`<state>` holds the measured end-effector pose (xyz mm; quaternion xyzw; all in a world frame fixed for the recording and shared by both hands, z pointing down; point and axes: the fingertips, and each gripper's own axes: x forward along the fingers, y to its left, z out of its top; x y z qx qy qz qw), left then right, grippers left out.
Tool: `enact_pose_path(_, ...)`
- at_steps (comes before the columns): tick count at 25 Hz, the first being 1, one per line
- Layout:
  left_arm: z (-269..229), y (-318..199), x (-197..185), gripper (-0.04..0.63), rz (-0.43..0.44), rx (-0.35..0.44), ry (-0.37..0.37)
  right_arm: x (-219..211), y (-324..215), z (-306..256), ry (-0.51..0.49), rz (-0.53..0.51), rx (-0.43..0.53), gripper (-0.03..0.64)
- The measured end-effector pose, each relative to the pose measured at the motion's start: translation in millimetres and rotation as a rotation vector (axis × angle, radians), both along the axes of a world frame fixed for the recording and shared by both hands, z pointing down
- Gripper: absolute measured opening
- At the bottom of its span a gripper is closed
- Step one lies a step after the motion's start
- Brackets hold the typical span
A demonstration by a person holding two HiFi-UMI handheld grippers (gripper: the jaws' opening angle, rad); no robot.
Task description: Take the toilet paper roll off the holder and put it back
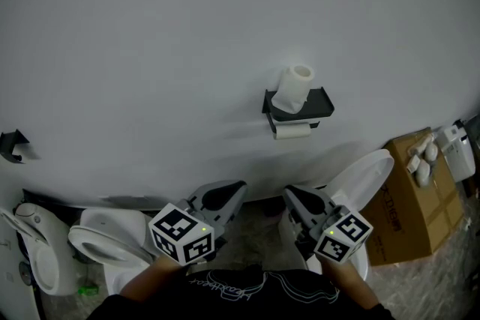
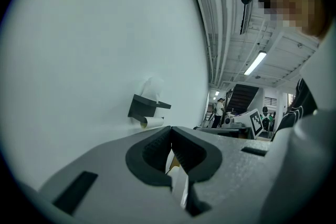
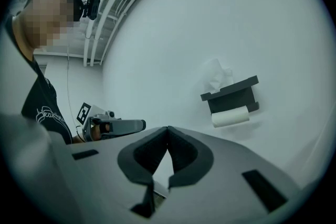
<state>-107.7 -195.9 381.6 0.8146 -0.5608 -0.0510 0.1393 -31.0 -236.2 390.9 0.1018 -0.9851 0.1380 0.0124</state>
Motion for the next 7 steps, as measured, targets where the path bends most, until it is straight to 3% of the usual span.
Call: enact_pose_path(7, 1.9, 1.0, 3.0, 0.005, 0.004, -0.007, 0.0, 4.7, 1.3, 0.5, -0.002, 0.012, 0.0, 0.003)
